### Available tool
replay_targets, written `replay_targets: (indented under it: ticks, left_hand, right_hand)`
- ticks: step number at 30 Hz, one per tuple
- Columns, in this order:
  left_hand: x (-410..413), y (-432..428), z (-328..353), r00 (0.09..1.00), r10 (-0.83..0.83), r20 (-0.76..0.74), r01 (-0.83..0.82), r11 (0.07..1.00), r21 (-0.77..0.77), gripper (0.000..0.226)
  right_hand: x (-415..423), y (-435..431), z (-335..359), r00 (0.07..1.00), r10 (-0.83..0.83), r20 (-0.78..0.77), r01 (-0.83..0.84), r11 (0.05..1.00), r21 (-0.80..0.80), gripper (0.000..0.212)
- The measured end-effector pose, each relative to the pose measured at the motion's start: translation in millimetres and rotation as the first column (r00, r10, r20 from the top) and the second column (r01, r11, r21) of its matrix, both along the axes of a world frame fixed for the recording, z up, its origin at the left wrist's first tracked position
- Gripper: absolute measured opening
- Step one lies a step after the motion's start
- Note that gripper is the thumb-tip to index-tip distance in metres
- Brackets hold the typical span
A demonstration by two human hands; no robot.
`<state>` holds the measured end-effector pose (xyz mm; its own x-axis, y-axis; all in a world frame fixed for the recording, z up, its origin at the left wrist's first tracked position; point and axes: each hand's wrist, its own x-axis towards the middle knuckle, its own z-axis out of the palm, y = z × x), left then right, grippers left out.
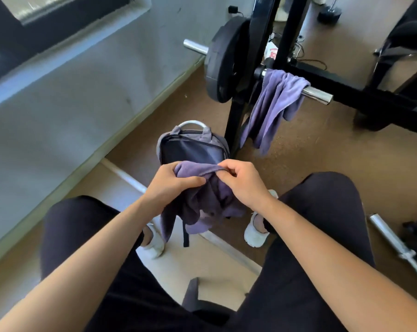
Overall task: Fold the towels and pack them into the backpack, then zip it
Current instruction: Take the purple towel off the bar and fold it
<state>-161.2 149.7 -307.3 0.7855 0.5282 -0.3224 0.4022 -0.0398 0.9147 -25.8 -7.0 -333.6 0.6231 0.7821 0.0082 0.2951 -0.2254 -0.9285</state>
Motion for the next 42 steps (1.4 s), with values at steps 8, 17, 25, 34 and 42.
replay_targets:
  ticks: [8,17,25,34,42]
  left_hand:
    - [-35.5,-19.0,-40.0,0.979,-0.205,0.000,0.188,0.898,0.397,0.051]
    - [-45.8,-7.0,-54.7,0.944,-0.331,-0.014,0.318,0.894,0.315,0.023]
    - [-43.6,-6.4,-66.4,0.966,-0.164,-0.198,0.250,0.776,0.579,0.027]
    - [-47.8,30.7,-65.3,0.962,0.271,0.012,-0.226,0.775,0.590,0.025]
    - [-58.6,59.5,-65.4,0.819,0.556,0.143,-0.552,0.693,0.465,0.035]
  right_hand:
    - [-35.2,-2.8,-13.2,0.991,0.119,0.055,-0.108,0.980,-0.167,0.010]
    - [-31.7,-3.0,-25.1,0.975,0.173,0.142,-0.110,0.923,-0.370,0.042]
    - [-28.0,6.6,-32.7,0.940,0.188,0.284,-0.080,0.933,-0.352,0.057]
    - [10.3,-8.2,-43.6,0.984,0.173,0.048,-0.132,0.879,-0.459,0.014]
    - [39.4,-12.4,-64.3,0.999,0.001,0.036,0.018,0.854,-0.520,0.023]
